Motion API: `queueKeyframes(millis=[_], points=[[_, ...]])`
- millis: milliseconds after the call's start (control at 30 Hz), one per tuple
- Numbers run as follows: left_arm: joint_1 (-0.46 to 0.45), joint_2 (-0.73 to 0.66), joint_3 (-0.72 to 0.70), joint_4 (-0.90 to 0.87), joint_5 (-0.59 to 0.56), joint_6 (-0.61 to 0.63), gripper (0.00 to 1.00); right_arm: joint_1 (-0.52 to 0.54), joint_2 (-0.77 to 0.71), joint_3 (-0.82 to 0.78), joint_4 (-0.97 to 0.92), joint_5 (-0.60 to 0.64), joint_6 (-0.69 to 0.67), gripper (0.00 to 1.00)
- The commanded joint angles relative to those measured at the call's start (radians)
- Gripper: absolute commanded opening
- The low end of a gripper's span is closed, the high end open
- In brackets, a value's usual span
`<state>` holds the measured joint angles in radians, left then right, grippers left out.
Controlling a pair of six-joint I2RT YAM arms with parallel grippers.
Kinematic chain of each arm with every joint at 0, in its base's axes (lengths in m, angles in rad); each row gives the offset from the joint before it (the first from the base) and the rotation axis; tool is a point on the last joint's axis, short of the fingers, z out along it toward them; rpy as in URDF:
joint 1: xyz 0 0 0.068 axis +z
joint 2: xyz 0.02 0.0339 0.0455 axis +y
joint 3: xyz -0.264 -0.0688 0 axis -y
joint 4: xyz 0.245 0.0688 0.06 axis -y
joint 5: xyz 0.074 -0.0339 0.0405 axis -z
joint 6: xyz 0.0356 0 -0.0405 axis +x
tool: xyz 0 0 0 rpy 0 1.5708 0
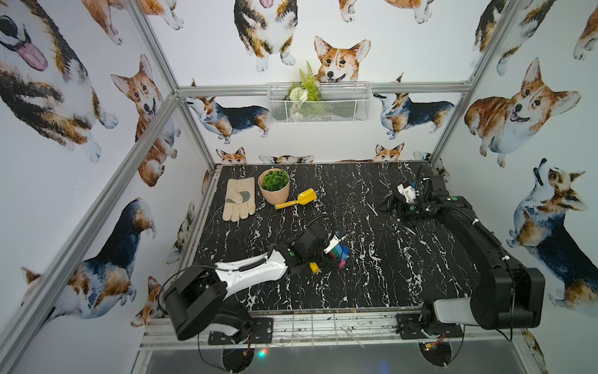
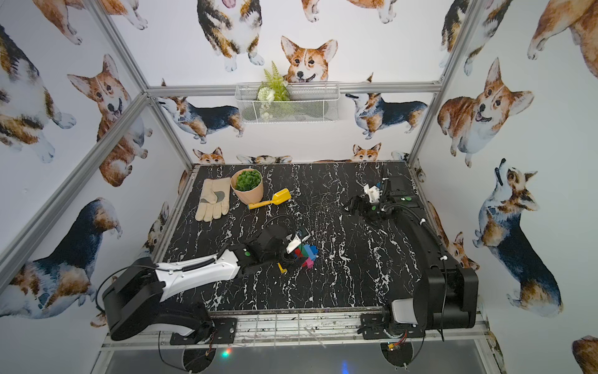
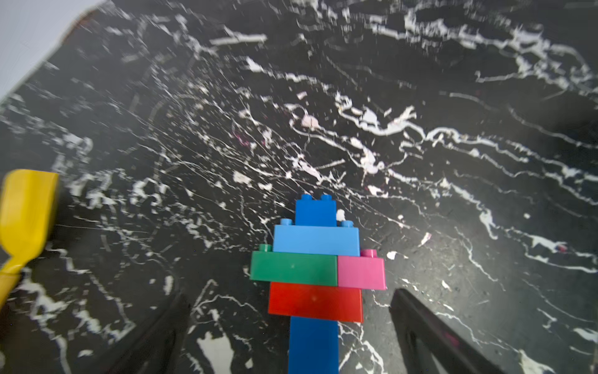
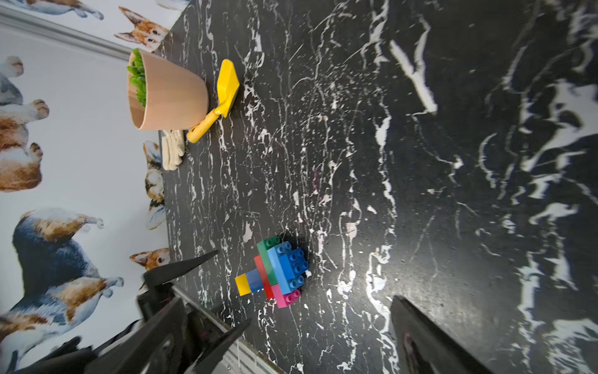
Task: Assemble a spoon with lego
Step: Place the lego brick at the center of the board, then reset both arms
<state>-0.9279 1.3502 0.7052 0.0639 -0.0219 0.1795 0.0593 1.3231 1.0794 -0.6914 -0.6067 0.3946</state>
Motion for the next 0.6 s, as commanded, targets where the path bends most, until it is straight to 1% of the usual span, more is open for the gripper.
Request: queueKeyframes(millis=[0,33,100,133,167,200,233,267,300,333,367,433,500,533,567], points=[[0.077,-0.192,-0.100,0.133,-0.186,-0.059,1.00,-0.014,-0.110,-0.092,0.108,0.307,-0.009,1.00],[0.120,-0.255,-0.136,0.162,-0.235,-0.079,1.00,-0.014,-0.151,-0.132,0.141,0.415,-0.014,1.00],[0.223,-0.359,-0.207,0.225,-0.301,-0.109,1.00,-0.014,-0.237,-0.228,0.246,0.558,-0.029,1.00],[0.261,-0.399,-0.245,0.267,-0.358,-0.105,1.00,-0.014,-0.277,-0.288,0.311,0.612,-0.039,1.00],[0.279,-0.422,-0.278,0.316,-0.439,-0.099,1.00,-0.015,-0.311,-0.339,0.367,0.648,-0.050,1.00],[0.294,-0.435,-0.309,0.367,-0.491,-0.084,1.00,-0.015,-0.337,-0.396,0.434,0.678,-0.066,1.00],[0.316,-0.437,-0.349,0.429,-0.514,-0.057,1.00,-0.014,-0.378,-0.461,0.517,0.709,-0.087,1.00],[0.340,-0.422,-0.377,0.490,-0.549,-0.050,1.00,-0.014,-0.408,-0.534,0.600,0.739,-0.105,1.00],[0.371,-0.399,-0.393,0.513,-0.584,-0.061,1.00,-0.015,-0.434,-0.609,0.692,0.771,-0.129,1.00],[0.391,-0.379,-0.403,0.524,-0.599,-0.065,1.00,-0.014,-0.448,-0.653,0.747,0.782,-0.146,1.00],[0.418,-0.344,-0.429,0.574,-0.613,-0.066,1.00,-0.013,-0.460,-0.708,0.821,0.790,-0.163,1.00],[0.473,-0.269,-0.501,0.717,-0.609,-0.079,1.00,-0.015,-0.464,-0.823,1.011,0.805,-0.176,1.00],[0.543,-0.184,-0.519,0.767,-0.587,-0.131,1.00,-0.005,-0.427,-0.892,1.196,0.796,-0.175,1.00],[0.563,-0.153,-0.507,0.784,-0.597,-0.139,1.00,0.004,-0.388,-0.913,1.272,0.809,-0.187,1.00],[0.577,-0.139,-0.496,0.773,-0.563,-0.137,1.00,0.012,-0.340,-0.922,1.350,0.827,-0.198,1.00]])
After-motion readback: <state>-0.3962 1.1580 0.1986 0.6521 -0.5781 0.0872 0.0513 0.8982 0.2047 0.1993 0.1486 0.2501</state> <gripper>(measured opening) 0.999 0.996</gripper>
